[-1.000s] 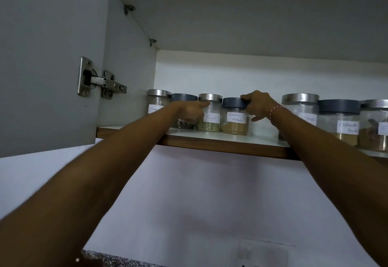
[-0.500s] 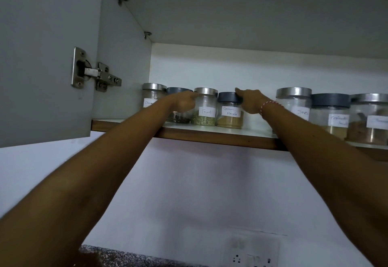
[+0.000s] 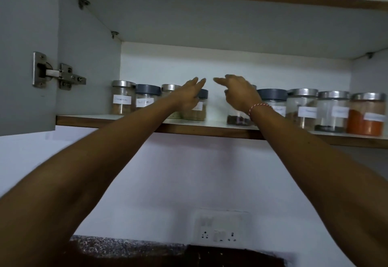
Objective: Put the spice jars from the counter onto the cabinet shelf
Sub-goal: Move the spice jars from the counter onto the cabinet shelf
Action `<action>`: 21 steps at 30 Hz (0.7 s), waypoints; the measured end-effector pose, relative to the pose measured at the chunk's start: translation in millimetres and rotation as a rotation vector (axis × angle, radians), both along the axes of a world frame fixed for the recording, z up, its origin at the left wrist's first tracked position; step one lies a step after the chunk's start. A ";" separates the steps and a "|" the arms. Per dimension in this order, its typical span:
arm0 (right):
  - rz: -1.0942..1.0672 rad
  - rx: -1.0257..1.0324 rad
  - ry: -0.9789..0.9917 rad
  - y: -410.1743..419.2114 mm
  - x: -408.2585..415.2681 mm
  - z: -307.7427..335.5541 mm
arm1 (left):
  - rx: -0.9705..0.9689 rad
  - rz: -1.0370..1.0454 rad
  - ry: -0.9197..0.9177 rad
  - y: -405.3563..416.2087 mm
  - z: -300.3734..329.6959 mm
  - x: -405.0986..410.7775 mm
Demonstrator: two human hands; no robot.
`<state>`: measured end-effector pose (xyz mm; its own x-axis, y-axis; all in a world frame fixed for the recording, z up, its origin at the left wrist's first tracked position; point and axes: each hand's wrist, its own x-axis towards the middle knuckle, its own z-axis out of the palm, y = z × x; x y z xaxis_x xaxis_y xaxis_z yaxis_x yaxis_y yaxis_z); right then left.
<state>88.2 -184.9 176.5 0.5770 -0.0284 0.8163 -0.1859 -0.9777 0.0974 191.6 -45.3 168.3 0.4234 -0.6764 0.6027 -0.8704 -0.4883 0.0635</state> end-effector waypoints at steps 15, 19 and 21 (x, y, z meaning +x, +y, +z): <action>-0.110 0.304 -0.058 -109.8 -82.6 -7.4 | 0.014 -0.113 0.037 -84.3 1.5 -57.4; -0.035 0.322 -0.077 -114.5 -68.9 -10.2 | 0.025 -0.071 0.011 -84.8 0.3 -47.7; -0.035 0.336 -0.063 -113.8 -59.6 -8.1 | 0.025 -0.051 0.005 -86.2 2.3 -42.4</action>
